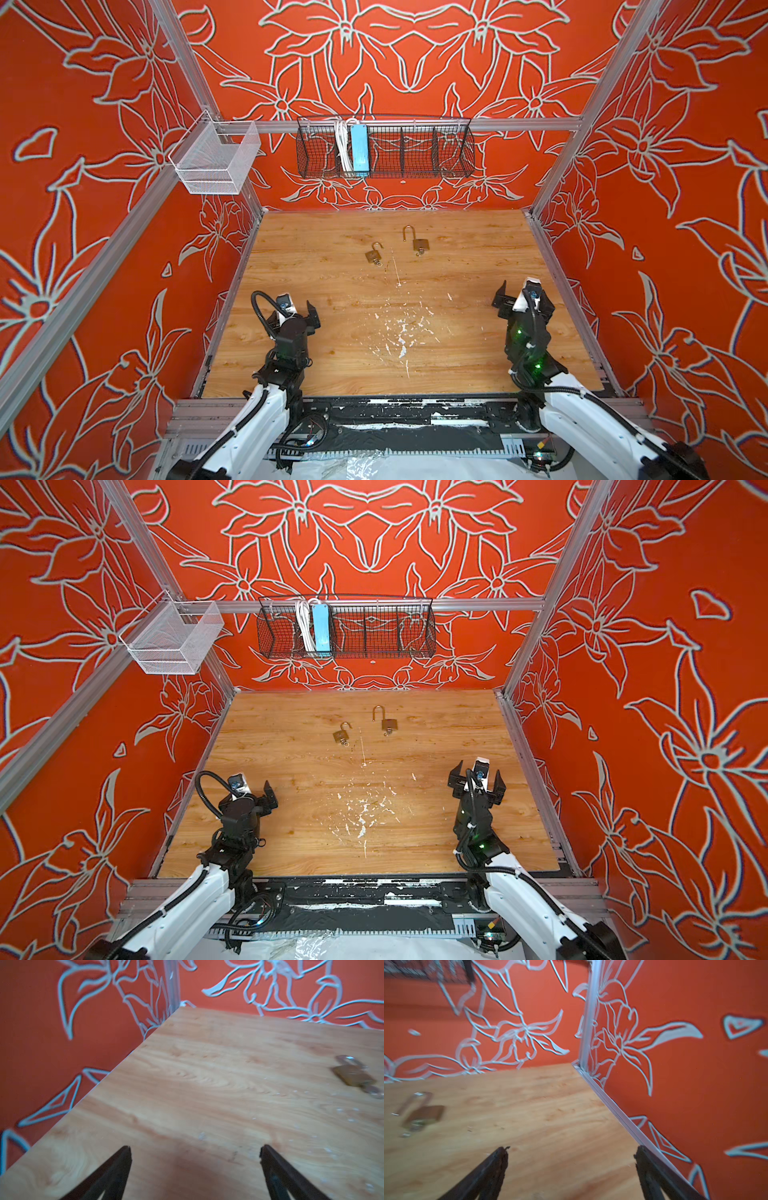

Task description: Unlock with the key

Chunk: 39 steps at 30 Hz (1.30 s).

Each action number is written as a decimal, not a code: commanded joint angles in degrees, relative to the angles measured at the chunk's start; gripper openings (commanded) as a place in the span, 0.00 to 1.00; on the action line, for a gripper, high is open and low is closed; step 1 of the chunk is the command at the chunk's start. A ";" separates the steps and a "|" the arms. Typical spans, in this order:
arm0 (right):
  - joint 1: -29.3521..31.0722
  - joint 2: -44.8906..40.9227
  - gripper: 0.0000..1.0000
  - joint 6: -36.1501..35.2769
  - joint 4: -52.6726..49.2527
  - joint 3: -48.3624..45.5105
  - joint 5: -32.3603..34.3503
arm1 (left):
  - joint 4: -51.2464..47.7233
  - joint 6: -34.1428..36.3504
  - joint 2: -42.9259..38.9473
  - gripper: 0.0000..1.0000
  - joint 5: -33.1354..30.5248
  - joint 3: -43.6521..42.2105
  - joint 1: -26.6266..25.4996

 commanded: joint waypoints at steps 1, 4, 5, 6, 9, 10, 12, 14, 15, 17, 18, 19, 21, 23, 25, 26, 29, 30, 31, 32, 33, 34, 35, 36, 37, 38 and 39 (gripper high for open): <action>-6.52 2.71 0.98 3.37 -2.27 -1.39 -6.76 | 10.86 -1.96 6.28 0.97 4.30 3.01 2.07; -10.08 5.41 0.98 4.33 -3.05 0.08 -14.32 | 13.12 2.13 18.63 0.97 6.99 8.62 2.19; -10.25 6.47 0.98 4.24 -2.04 0.20 -15.74 | 19.13 3.74 25.40 0.97 8.54 8.59 2.25; -10.61 7.63 0.98 3.94 0.88 -0.38 -17.85 | 23.72 5.58 31.25 0.97 10.05 10.22 2.51; -13.30 13.04 0.98 4.40 12.92 -2.89 -24.54 | 8.81 5.37 35.20 0.97 17.17 20.08 5.01; -14.60 15.05 0.98 4.76 14.38 -2.49 -26.06 | 7.82 5.06 34.69 0.97 17.41 20.03 5.33; -15.55 17.83 0.98 3.54 13.24 -0.16 -28.78 | 12.39 5.30 32.30 0.97 17.87 16.29 5.33; -15.87 22.42 0.98 2.36 17.04 0.44 -29.42 | 16.55 5.65 30.28 0.97 18.71 12.75 5.33; -16.20 26.24 0.98 2.06 19.96 0.95 -30.02 | 17.49 5.81 29.63 0.97 19.00 11.90 5.33; -16.46 32.20 0.98 0.66 21.38 3.32 -33.09 | 19.41 6.18 29.61 0.97 20.04 10.52 5.33; -16.50 35.15 0.98 0.04 21.37 4.76 -34.82 | 20.88 5.97 30.75 0.97 19.70 10.29 5.41; -16.46 37.68 0.98 -0.55 21.58 5.75 -36.04 | 21.58 5.84 32.37 0.97 19.21 10.69 5.42; -16.00 40.16 0.98 -1.82 23.16 7.04 -37.45 | 16.65 5.80 34.33 0.97 19.21 14.60 5.42; -15.47 38.28 0.98 -2.80 15.12 9.41 -37.87 | 15.01 5.92 37.13 0.97 18.92 17.30 5.60; -14.87 40.64 0.98 -2.73 17.97 9.96 -36.55 | 12.87 5.06 36.80 0.97 21.43 17.95 7.13; -14.92 39.78 0.98 -2.87 15.43 10.47 -36.46 | 13.36 5.00 36.78 0.97 21.66 17.71 7.27; -14.59 39.73 0.98 -3.23 17.99 9.26 -35.86 | 13.58 5.04 36.64 0.97 21.63 17.51 7.31; -14.33 39.34 0.98 -3.36 17.82 9.00 -35.54 | 13.59 4.92 36.24 0.97 21.77 17.32 7.27; -14.27 38.58 0.98 -3.21 16.12 9.27 -35.61 | 13.63 5.17 36.16 0.97 21.59 17.27 7.07; -14.34 38.90 0.98 -3.15 15.85 9.63 -35.75 | 13.72 5.31 36.48 0.97 21.54 17.34 7.02; -14.39 39.52 0.98 -2.71 15.35 10.36 -35.30 | 13.64 5.31 36.26 0.97 21.30 17.31 7.00; -14.92 39.57 0.98 -2.27 14.22 11.03 -36.04 | 14.02 5.37 35.85 0.97 21.11 16.89 6.77; -15.13 39.13 0.98 -2.27 13.14 11.18 -36.32 | 14.66 5.40 35.81 0.97 21.02 16.56 6.70; -15.05 39.33 0.98 -2.27 13.49 11.15 -36.40 | 14.38 5.48 35.79 0.97 20.89 16.73 6.55; -15.16 39.60 0.98 -2.19 14.16 11.02 -36.42 | 14.16 5.64 36.06 0.97 20.59 17.02 6.33; -15.14 39.32 0.98 -2.27 13.38 11.21 -36.42 | 14.15 5.66 36.17 0.97 20.57 17.12 6.33; -15.22 39.23 0.98 -2.27 13.03 11.28 -36.50 | 13.94 5.58 36.17 0.97 20.64 17.20 6.30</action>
